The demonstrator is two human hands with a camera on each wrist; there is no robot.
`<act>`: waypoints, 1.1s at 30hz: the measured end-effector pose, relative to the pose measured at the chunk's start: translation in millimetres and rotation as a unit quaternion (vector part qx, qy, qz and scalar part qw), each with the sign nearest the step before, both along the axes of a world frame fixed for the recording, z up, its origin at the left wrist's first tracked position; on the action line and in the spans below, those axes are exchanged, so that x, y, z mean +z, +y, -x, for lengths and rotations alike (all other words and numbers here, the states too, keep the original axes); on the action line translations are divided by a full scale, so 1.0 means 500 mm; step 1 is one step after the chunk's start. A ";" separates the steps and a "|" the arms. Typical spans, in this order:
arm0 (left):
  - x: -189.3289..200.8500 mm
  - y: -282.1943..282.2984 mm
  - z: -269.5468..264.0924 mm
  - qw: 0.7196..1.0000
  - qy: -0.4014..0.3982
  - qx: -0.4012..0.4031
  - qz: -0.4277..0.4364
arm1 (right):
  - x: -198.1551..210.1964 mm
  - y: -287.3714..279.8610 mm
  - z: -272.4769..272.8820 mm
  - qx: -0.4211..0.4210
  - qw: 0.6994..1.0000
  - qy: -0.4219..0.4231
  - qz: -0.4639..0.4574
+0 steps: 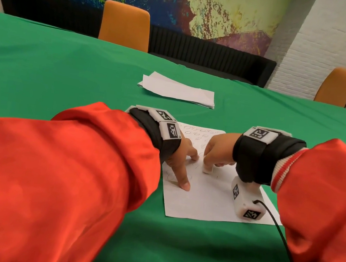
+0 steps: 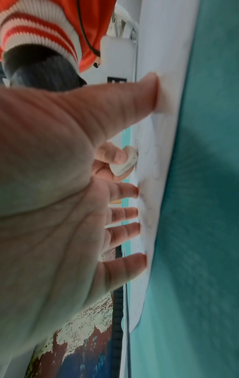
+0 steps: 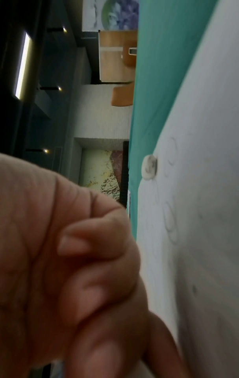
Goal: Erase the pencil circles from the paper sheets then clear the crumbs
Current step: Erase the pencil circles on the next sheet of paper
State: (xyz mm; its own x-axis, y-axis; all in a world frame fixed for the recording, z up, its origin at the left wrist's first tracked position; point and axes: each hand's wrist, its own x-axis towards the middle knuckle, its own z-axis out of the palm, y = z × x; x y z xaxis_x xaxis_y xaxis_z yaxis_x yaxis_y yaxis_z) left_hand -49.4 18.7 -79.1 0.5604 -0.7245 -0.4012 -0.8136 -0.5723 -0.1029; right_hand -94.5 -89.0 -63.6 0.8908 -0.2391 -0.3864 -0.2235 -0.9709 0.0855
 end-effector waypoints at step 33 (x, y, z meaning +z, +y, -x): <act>-0.001 -0.001 0.000 1.000 -0.001 0.001 0.003 | -0.010 0.001 0.025 0.029 0.999 0.029 -0.013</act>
State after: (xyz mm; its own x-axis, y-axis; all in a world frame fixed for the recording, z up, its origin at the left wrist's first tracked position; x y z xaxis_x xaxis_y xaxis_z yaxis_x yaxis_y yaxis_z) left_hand -49.3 18.3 -79.4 0.5631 -0.7259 -0.3950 -0.8120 -0.5748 -0.1014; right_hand -107.1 -88.7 -68.6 0.8790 -0.1765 -0.4430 -0.1620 -0.9842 0.0709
